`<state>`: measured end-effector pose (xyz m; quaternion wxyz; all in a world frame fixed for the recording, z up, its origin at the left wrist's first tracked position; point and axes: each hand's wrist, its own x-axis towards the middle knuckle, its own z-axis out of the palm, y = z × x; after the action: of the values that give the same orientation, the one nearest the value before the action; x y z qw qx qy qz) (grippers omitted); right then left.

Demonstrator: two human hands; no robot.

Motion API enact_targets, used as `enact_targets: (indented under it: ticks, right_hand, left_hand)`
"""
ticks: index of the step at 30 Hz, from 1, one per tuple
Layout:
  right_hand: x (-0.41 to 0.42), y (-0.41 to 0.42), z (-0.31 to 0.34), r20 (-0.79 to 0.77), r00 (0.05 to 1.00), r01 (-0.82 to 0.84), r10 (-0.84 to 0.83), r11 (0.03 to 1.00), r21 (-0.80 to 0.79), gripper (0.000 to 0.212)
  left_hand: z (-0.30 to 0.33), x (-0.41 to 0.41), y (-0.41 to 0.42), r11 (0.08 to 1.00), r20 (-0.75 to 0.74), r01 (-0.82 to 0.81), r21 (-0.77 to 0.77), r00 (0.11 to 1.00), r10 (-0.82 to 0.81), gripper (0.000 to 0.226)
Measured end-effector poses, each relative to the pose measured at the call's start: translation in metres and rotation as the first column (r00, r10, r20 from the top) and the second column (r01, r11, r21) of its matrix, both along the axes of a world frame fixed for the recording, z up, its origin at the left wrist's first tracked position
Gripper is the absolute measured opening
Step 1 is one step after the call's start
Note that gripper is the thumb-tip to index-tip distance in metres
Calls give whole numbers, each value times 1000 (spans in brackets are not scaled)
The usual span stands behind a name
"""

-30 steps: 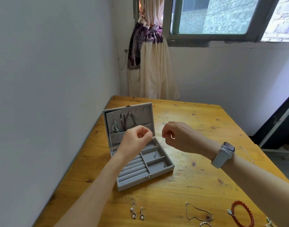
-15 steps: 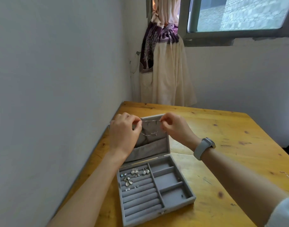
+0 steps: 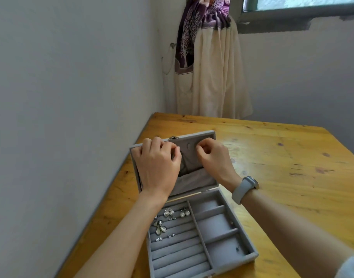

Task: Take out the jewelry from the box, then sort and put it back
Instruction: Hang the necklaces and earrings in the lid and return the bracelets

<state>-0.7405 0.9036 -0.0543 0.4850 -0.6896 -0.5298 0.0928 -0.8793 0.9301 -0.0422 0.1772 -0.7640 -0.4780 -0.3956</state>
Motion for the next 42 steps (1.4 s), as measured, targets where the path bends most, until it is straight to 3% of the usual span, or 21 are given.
enact_targets:
  ticks: [9,16,21,25,30,35,42]
  right_hand:
    - [-11,8,-1,28,977,212,-213,977,34,17]
    - [-10,8,-5,56,971,228,-233,971,72,19]
    - [-10,7,-11,193,950,248,-246,969,15,21]
    - [-11,5,-16,211,947,255,-243,966,-34,21]
    - [-11,-4,-25,225,953,222,-202,973,-69,21]
    - [-9,-22,-37,300,943,165,-143,985,-49,22]
    - [-2,-47,-43,380,924,2,54,989,-145,27]
  left_hand:
    - [-5,19,4,996,92,-93,-8,991,94,16]
    - [-9,22,11,992,150,-109,63,984,99,15]
    - [-12,22,13,987,108,-135,90,986,125,16]
    - [-11,24,16,985,86,-157,76,985,151,16]
    - [-13,28,13,988,29,-137,65,990,135,11]
    - [-28,18,-1,992,-81,-1,124,997,12,12]
    - [-48,5,-30,997,-192,45,-69,980,-58,9]
